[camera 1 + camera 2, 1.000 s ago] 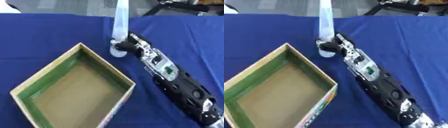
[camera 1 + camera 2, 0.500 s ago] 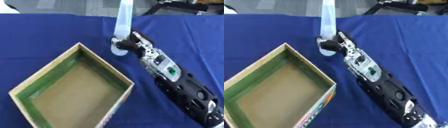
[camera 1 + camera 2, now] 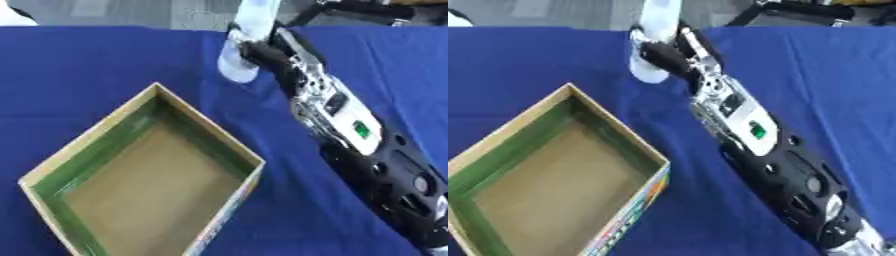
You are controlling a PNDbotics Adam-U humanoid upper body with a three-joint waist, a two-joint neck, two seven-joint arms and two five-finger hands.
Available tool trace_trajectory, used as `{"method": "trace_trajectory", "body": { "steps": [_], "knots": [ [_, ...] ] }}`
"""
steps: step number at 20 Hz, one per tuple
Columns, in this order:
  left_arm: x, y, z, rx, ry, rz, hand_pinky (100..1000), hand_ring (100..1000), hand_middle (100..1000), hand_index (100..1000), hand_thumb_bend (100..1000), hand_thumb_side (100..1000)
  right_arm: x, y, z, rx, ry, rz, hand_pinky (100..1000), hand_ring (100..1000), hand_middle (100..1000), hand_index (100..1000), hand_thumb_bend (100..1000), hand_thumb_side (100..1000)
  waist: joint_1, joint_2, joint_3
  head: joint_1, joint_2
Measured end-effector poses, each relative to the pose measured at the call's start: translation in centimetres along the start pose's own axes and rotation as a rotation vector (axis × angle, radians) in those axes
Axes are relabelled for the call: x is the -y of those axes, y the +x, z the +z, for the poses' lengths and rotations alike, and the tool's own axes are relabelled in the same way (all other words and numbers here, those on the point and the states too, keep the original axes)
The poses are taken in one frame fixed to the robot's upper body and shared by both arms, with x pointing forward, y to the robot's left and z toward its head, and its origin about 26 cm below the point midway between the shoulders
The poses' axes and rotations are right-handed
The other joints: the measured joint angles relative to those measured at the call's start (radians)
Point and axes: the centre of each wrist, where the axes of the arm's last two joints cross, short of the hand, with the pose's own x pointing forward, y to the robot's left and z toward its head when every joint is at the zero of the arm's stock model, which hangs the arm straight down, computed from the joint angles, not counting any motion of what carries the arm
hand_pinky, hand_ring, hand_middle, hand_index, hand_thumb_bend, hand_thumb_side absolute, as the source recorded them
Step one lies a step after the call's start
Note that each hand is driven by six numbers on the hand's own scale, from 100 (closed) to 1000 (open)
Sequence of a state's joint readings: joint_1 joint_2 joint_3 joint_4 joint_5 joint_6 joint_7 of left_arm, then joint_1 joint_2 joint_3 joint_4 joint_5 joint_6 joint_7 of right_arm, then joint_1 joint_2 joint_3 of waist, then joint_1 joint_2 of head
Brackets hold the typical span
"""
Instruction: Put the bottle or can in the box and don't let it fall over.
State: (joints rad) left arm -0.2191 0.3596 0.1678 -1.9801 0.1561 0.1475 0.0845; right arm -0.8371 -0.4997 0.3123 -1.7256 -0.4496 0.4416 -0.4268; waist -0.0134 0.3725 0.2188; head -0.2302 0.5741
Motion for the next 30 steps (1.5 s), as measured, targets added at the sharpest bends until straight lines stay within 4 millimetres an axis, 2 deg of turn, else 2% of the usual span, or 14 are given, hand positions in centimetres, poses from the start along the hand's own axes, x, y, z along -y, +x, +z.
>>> {"method": "trace_trajectory", "body": {
  "steps": [3, 10, 18, 30],
  "knots": [
    [-0.1, -0.1, 0.2, -0.009, 0.006, -0.003, 1000, 1000, 1000, 927, 464, 135, -0.2, 1.8, 0.9, 0.059, 0.038, -0.021, 1000, 1000, 1000, 550, 100, 470, 0.002, -0.012, -0.007, 0.005, 0.009],
    [-0.5, -0.5, 0.6, -0.063, 0.033, -0.013, 1000, 1000, 1000, 928, 468, 142, -1.3, 5.0, 3.5, 0.145, 0.167, -0.065, 1000, 1000, 1000, 552, 100, 470, 0.001, -0.033, -0.021, 0.019, 0.024],
    [-0.8, -0.7, 1.0, -0.109, 0.054, -0.029, 1000, 1000, 1000, 929, 466, 144, -3.2, 4.5, 4.2, 0.156, 0.276, -0.092, 1000, 1000, 1000, 551, 100, 470, 0.000, -0.047, -0.029, 0.032, 0.040],
    [-0.8, -0.5, 0.7, -0.108, 0.049, -0.028, 1000, 1000, 1000, 929, 459, 143, -5.5, 3.8, 4.9, 0.210, 0.361, -0.084, 1000, 1000, 1000, 547, 100, 470, 0.007, -0.051, -0.035, 0.034, 0.039]
  ]
}}
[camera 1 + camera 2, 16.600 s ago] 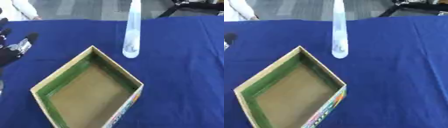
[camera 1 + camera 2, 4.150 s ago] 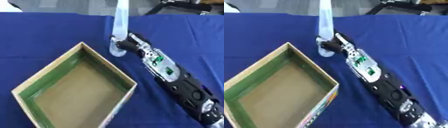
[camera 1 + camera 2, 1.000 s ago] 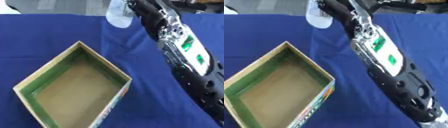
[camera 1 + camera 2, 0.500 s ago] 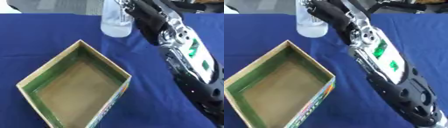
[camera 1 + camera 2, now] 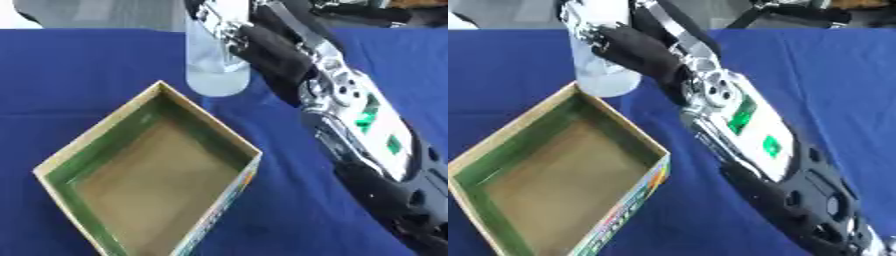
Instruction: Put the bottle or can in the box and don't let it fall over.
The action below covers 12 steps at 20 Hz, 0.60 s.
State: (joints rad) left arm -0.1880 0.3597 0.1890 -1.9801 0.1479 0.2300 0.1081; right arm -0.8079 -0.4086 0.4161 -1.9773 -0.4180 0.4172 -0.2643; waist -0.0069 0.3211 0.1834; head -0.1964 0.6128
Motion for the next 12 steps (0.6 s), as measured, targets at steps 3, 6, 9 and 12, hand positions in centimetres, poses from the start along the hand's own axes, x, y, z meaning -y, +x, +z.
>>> {"method": "trace_trajectory", "body": {
  "steps": [3, 6, 9, 12],
  "knots": [
    [0.0, 0.0, 0.0, 0.002, -0.002, 0.000, 1000, 1000, 1000, 929, 459, 145, -0.4, -0.1, 0.0, 0.017, 0.005, 0.002, 1000, 1000, 1000, 574, 100, 470, 0.002, 0.007, -0.005, 0.000, -0.002],
    [0.0, 0.0, 0.0, 0.004, -0.002, 0.001, 1000, 1000, 1000, 929, 456, 147, -1.0, -0.5, 0.1, 0.028, 0.011, -0.007, 1000, 1000, 1000, 622, 100, 470, 0.005, 0.009, -0.009, 0.000, -0.004],
    [-0.1, 0.0, 0.0, 0.002, 0.004, 0.000, 1000, 1000, 1000, 928, 455, 148, -1.5, -0.8, 0.2, 0.038, 0.009, -0.021, 1000, 1000, 1000, 634, 100, 470, 0.002, 0.009, -0.011, 0.001, -0.007],
    [-0.2, 0.0, 0.0, -0.003, 0.006, 0.001, 1000, 1000, 1000, 929, 456, 149, -2.0, -1.1, 0.4, 0.047, 0.003, -0.049, 1000, 1000, 1000, 644, 100, 435, -0.005, 0.009, -0.005, 0.001, -0.009]
  ]
}}
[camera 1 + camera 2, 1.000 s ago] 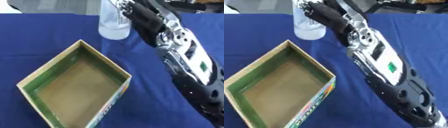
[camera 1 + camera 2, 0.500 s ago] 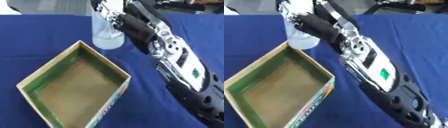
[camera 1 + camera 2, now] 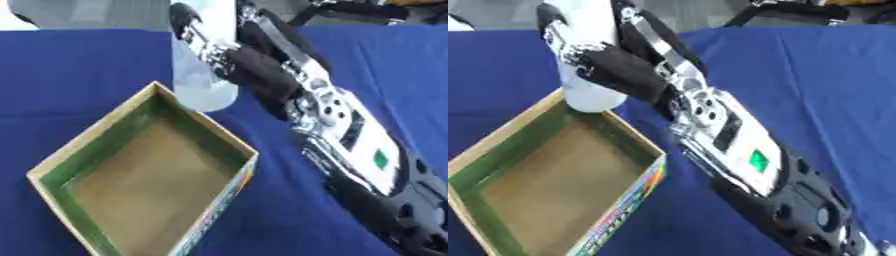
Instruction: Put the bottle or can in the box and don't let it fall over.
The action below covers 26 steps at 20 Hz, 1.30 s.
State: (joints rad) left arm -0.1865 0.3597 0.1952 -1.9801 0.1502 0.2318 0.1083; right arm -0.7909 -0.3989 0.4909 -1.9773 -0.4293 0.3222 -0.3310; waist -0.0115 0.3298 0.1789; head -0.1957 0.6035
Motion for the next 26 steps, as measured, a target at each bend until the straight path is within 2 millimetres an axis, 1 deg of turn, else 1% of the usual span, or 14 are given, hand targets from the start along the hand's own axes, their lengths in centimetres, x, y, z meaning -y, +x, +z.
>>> {"method": "trace_trajectory", "body": {
  "steps": [1, 6, 9, 11, 15, 17, 18, 20, 23, 26],
  "knots": [
    [0.0, 0.0, 0.0, -0.001, 0.000, 0.001, 1000, 1000, 1000, 929, 456, 149, -0.1, -0.1, 0.0, 0.005, -0.002, -0.010, 1000, 1000, 1000, 644, 100, 470, -0.002, 0.000, 0.003, 0.000, -0.001],
    [0.0, 0.1, -0.1, 0.000, 0.000, 0.006, 1000, 1000, 1000, 929, 458, 149, -0.9, -0.4, 0.2, 0.035, -0.013, -0.058, 1000, 1000, 1000, 645, 100, 470, -0.010, 0.001, 0.018, -0.001, -0.018],
    [-0.1, 0.2, -0.2, 0.003, 0.003, 0.006, 1000, 1000, 1000, 929, 456, 149, -1.3, -0.8, 0.5, 0.038, -0.015, -0.079, 1000, 1000, 1000, 645, 100, 470, -0.010, 0.011, 0.026, -0.005, -0.025],
    [-0.1, 0.2, -0.2, 0.004, 0.003, 0.006, 1000, 1000, 1000, 929, 456, 148, -1.6, -1.0, 0.6, 0.042, -0.018, -0.084, 1000, 1000, 1000, 653, 100, 470, -0.010, 0.011, 0.033, -0.008, -0.027],
    [-0.2, 0.0, -0.2, 0.001, 0.002, 0.004, 1000, 1000, 1000, 929, 456, 150, -1.8, -1.4, 0.9, 0.044, -0.038, -0.080, 1000, 1000, 1000, 734, 100, 470, -0.009, 0.011, 0.038, -0.009, -0.027],
    [-0.4, -0.3, -0.1, -0.011, 0.009, 0.001, 1000, 1000, 1000, 929, 455, 151, -1.9, -1.6, 1.0, 0.044, -0.048, -0.078, 1000, 1000, 1000, 830, 100, 470, -0.009, 0.010, 0.038, -0.009, -0.027],
    [-0.5, -0.5, -0.1, -0.016, 0.013, -0.002, 1000, 1000, 1000, 929, 455, 150, -2.0, -1.7, 1.1, 0.046, -0.047, -0.074, 1000, 1000, 1000, 906, 100, 470, -0.009, 0.008, 0.038, -0.009, -0.027],
    [-0.7, -0.6, -0.1, -0.020, 0.018, -0.009, 1000, 1000, 1000, 929, 453, 149, -2.1, -1.8, 1.1, 0.063, -0.033, -0.063, 1000, 1000, 1000, 1000, 100, 470, -0.009, 0.004, 0.038, -0.009, -0.027],
    [-0.9, -1.0, 0.0, -0.033, 0.026, -0.012, 1000, 1000, 1000, 929, 452, 152, -2.2, -1.9, 1.2, 0.107, 0.003, -0.030, 1000, 1000, 1000, 1000, 100, 470, -0.009, 0.000, 0.036, -0.009, -0.026],
    [-1.1, -1.2, 0.1, -0.037, 0.033, -0.014, 1000, 1000, 1000, 929, 451, 153, -2.0, -2.4, 1.6, 0.133, 0.060, 0.048, 1000, 1000, 1000, 1000, 100, 470, -0.010, -0.002, 0.032, -0.009, -0.025]
  ]
}}
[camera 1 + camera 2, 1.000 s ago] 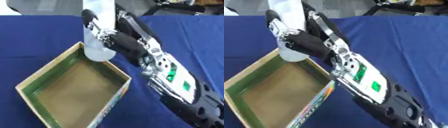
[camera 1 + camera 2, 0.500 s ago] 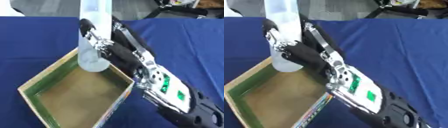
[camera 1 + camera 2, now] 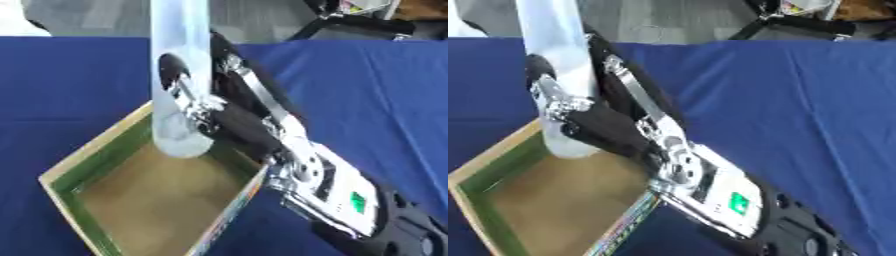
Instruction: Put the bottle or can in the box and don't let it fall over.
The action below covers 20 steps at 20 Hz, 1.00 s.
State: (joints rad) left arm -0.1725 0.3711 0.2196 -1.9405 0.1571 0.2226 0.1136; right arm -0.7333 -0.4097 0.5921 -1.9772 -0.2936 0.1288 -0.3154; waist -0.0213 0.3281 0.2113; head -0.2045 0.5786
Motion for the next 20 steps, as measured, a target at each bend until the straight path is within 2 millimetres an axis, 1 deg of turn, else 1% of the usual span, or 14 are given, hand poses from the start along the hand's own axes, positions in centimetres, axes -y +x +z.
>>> {"method": "trace_trajectory", "body": {
  "steps": [5, 9, 15, 19, 20],
  "knots": [
    [-0.3, -0.2, 0.1, -0.008, 0.008, -0.008, 1000, 1000, 1000, 929, 445, 156, 0.1, -0.6, 0.7, -0.016, 0.073, 0.098, 1000, 1000, 1000, 1000, 100, 470, -0.004, -0.002, -0.008, 0.004, 0.001],
    [-0.4, -0.3, 0.2, -0.014, 0.011, -0.013, 1000, 1000, 1000, 930, 444, 156, 0.2, -0.9, 1.0, -0.036, 0.085, 0.116, 1000, 1000, 1000, 1000, 100, 470, -0.004, -0.007, -0.014, 0.010, 0.007],
    [-0.6, -0.5, 0.4, -0.021, 0.018, -0.016, 1000, 1000, 1000, 930, 442, 158, 0.9, -1.2, 1.4, -0.070, 0.050, 0.131, 1000, 1000, 1000, 1000, 100, 470, -0.003, -0.017, -0.020, 0.015, 0.010],
    [-0.7, -0.5, 0.4, -0.023, 0.020, -0.017, 1000, 1000, 1000, 930, 439, 157, 1.5, -1.1, 1.4, -0.061, 0.017, 0.126, 1000, 1000, 1000, 1000, 100, 470, -0.002, -0.022, -0.023, 0.018, 0.013],
    [-0.7, -0.6, 0.4, -0.024, 0.020, -0.018, 1000, 1000, 1000, 930, 443, 170, 1.7, -1.0, 1.4, -0.056, 0.008, 0.122, 1000, 1000, 1000, 1000, 100, 603, -0.001, -0.024, -0.024, 0.018, 0.014]
  ]
}}
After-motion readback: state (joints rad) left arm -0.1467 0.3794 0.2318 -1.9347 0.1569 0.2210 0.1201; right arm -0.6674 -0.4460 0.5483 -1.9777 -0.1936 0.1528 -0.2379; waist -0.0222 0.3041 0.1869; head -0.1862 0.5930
